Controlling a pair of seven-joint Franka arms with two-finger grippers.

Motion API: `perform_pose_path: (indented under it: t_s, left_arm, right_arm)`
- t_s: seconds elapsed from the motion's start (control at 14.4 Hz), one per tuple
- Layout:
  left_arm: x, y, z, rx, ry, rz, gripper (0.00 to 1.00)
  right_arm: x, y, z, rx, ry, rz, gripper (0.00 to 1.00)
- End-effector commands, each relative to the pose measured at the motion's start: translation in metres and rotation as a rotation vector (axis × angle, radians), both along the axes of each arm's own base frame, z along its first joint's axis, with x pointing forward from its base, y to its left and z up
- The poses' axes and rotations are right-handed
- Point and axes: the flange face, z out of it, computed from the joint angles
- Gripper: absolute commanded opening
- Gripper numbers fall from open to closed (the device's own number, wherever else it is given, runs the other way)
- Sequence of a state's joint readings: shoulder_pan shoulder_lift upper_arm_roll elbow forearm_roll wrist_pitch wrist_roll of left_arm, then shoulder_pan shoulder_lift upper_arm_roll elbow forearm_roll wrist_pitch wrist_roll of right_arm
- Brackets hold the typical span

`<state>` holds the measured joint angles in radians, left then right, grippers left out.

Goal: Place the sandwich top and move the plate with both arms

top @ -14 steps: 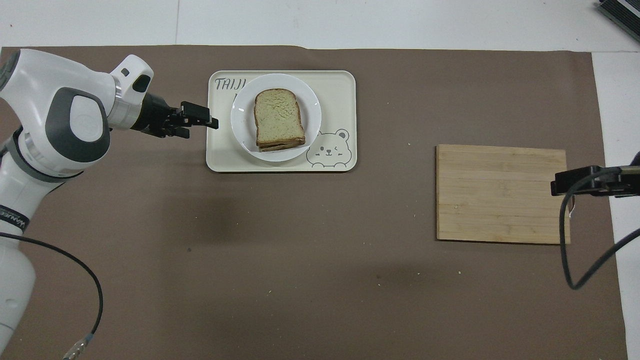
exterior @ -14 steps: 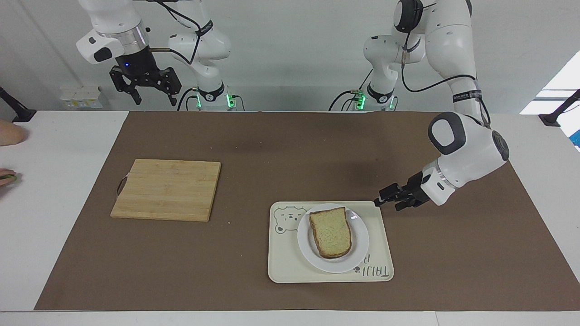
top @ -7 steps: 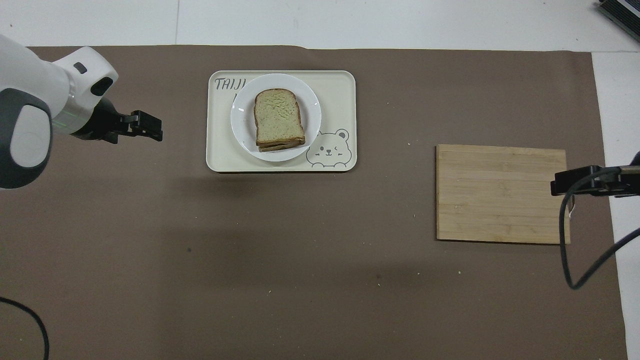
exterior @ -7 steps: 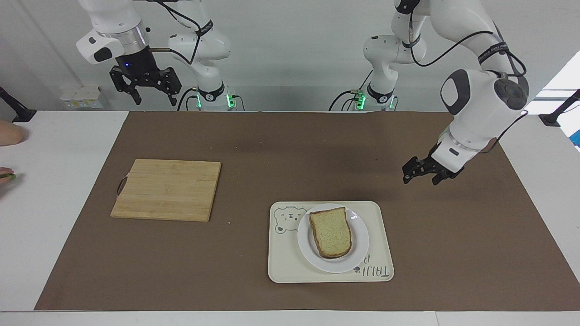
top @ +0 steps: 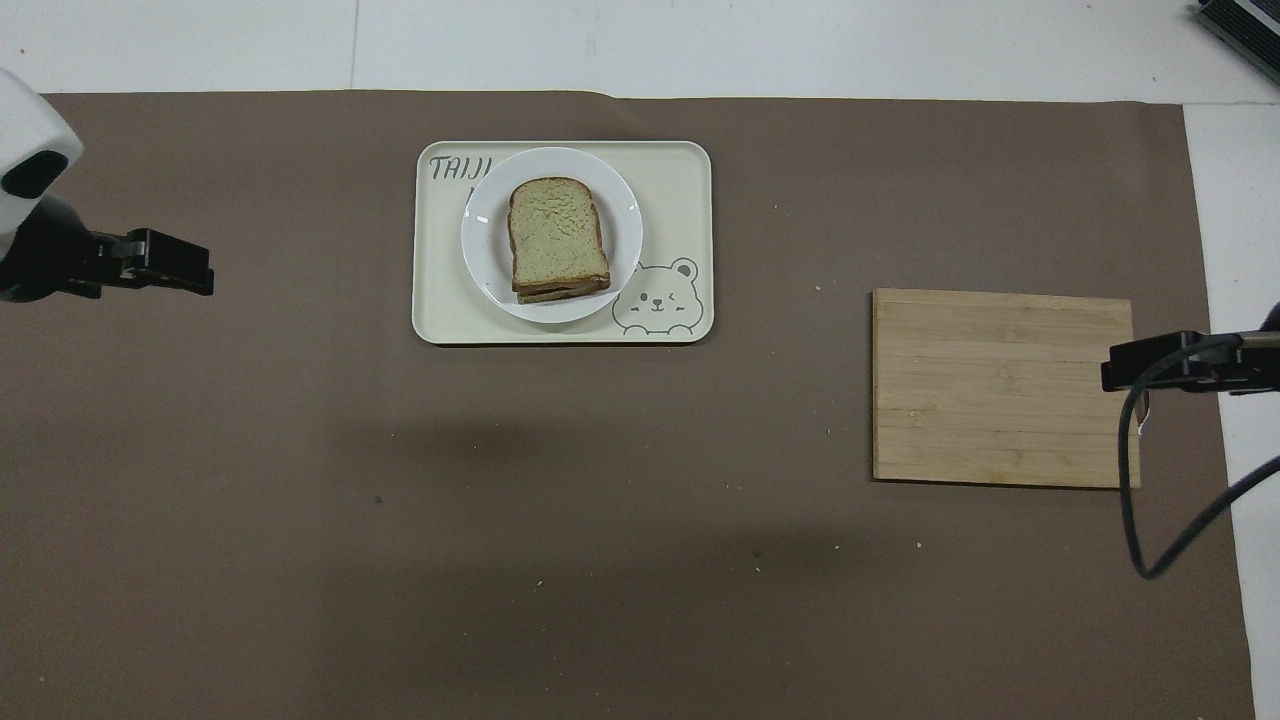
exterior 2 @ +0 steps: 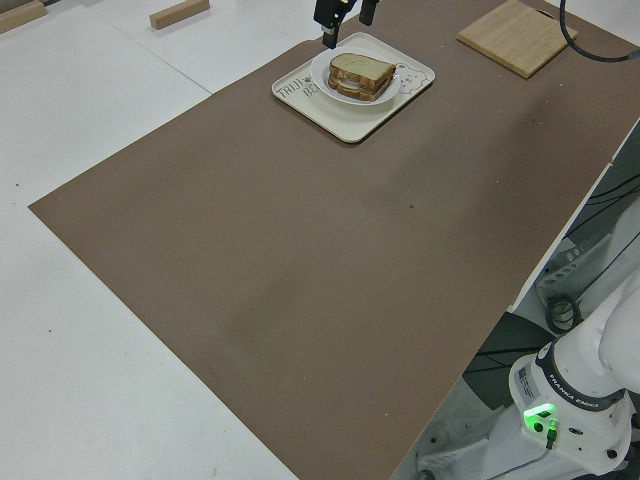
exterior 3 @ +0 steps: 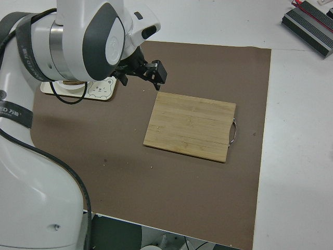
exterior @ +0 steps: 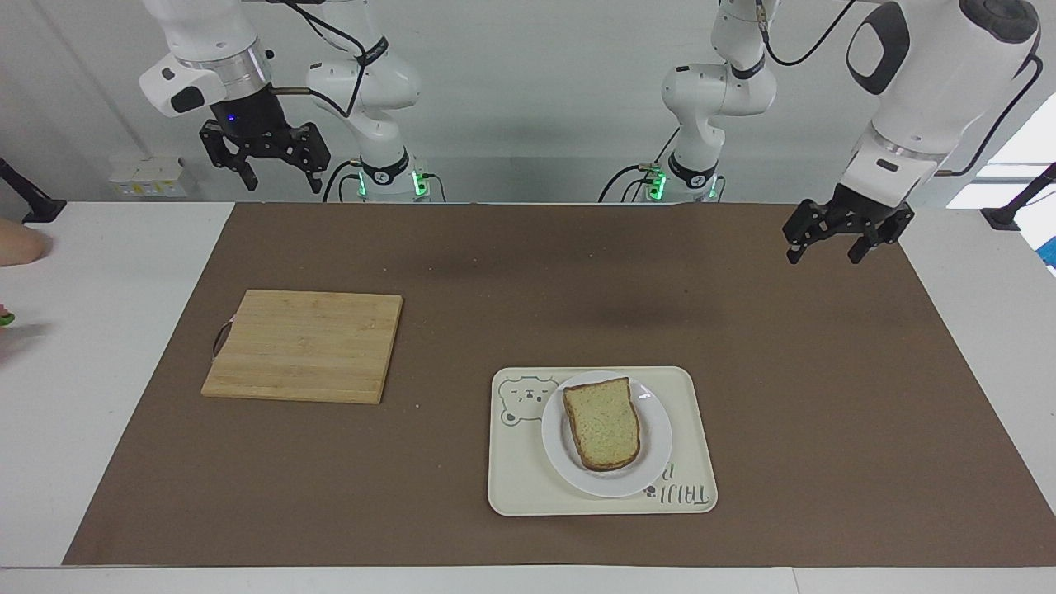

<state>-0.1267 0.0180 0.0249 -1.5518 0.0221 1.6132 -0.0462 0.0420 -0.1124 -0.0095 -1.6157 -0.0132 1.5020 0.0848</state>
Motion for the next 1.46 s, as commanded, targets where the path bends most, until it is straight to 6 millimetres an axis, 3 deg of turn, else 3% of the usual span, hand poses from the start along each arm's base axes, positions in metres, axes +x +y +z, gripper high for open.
perform_pose_path:
  t_s: [0.0,0.28,1.39]
  left_arm:
    - [-0.0236,-0.0019,0.0224,0.045,0.012,0.002,1.0]
    - [-0.0282,0.0072,0.0174,0.027,0.059,0.026,1.0]
    - [-0.0295,0.0034,0.0167,-0.037,0.073,0.016,1.0]
  right_arm:
    - [-0.0008,-0.0055,0.0039,-0.001,-0.004,0.012,1.0]
    - [-0.0008,-0.0057,0.0039,-0.003,-0.004,0.012,1.0]
    - [-0.0009,-0.0055,0.0038,-0.001,-0.003,0.012,1.0]
